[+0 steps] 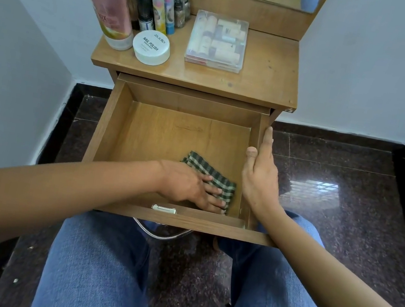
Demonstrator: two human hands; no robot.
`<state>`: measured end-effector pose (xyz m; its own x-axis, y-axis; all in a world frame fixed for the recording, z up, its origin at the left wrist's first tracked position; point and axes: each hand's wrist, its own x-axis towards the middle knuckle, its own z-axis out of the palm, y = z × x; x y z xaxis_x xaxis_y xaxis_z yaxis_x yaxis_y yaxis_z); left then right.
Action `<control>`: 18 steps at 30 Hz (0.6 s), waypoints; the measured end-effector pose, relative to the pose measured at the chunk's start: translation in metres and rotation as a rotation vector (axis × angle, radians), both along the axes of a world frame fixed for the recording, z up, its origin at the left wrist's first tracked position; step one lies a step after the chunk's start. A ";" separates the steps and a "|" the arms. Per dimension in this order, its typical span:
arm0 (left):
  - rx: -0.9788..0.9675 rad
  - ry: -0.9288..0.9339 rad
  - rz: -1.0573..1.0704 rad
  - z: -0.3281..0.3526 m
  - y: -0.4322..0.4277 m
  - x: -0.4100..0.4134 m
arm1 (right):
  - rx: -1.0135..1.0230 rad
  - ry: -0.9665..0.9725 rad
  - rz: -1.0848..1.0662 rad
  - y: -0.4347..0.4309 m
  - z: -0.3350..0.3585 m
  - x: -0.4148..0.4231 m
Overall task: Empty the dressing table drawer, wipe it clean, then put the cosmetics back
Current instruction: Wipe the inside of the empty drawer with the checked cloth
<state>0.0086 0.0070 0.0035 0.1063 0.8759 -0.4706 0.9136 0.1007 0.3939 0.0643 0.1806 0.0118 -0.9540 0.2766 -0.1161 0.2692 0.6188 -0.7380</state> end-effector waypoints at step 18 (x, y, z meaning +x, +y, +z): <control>-0.030 0.055 -0.054 0.008 0.000 -0.002 | 0.032 -0.022 0.018 -0.001 0.003 0.000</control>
<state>0.0066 0.0075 0.0116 0.1263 0.8551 -0.5028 0.9383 0.0615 0.3403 0.0639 0.1793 0.0151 -0.9561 0.2634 -0.1282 0.2736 0.6468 -0.7119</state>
